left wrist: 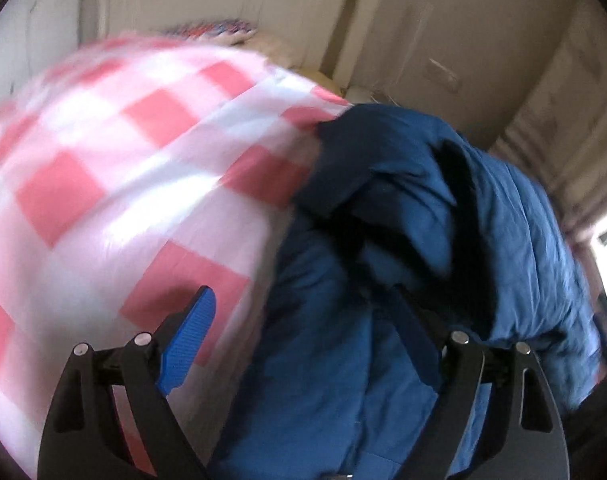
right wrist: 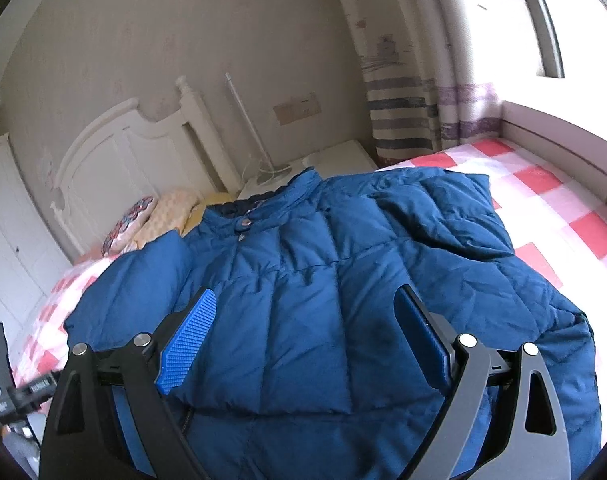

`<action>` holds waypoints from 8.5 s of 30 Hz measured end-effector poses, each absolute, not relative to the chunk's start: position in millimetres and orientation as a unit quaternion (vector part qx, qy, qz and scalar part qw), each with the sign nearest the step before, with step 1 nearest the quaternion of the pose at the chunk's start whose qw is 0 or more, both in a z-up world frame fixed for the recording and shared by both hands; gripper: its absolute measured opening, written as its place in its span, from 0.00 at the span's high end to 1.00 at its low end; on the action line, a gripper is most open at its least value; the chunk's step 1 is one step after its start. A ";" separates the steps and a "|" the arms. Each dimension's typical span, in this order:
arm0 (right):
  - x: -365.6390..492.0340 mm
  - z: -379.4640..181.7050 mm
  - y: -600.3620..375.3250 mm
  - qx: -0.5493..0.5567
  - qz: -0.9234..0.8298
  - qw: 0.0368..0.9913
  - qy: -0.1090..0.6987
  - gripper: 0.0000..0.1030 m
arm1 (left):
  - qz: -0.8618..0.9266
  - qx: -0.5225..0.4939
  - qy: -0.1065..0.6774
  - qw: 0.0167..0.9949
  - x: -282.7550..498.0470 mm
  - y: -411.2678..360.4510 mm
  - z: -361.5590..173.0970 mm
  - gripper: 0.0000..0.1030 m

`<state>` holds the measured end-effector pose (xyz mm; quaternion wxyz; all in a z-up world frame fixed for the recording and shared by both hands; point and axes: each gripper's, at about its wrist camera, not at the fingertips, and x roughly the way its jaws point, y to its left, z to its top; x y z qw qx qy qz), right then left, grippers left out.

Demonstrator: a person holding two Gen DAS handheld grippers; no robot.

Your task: Fold large clothes

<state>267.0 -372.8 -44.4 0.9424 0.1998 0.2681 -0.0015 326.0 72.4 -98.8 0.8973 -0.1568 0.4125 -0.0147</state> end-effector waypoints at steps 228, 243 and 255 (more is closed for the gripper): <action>214.8 -72.8 -370.1 0.052 -0.040 0.883 0.464 0.05 | -0.040 -0.020 0.478 0.877 295.0 -12.7 -42.3 0.02; 140.3 -65.3 -287.1 -0.042 0.057 0.895 0.441 0.05 | -0.068 0.112 0.435 0.891 199.2 -62.6 -34.0 0.02; 91.9 -59.6 -268.9 -0.039 0.095 0.888 0.449 0.04 | -0.065 0.096 0.452 0.885 138.4 -28.9 -40.3 0.02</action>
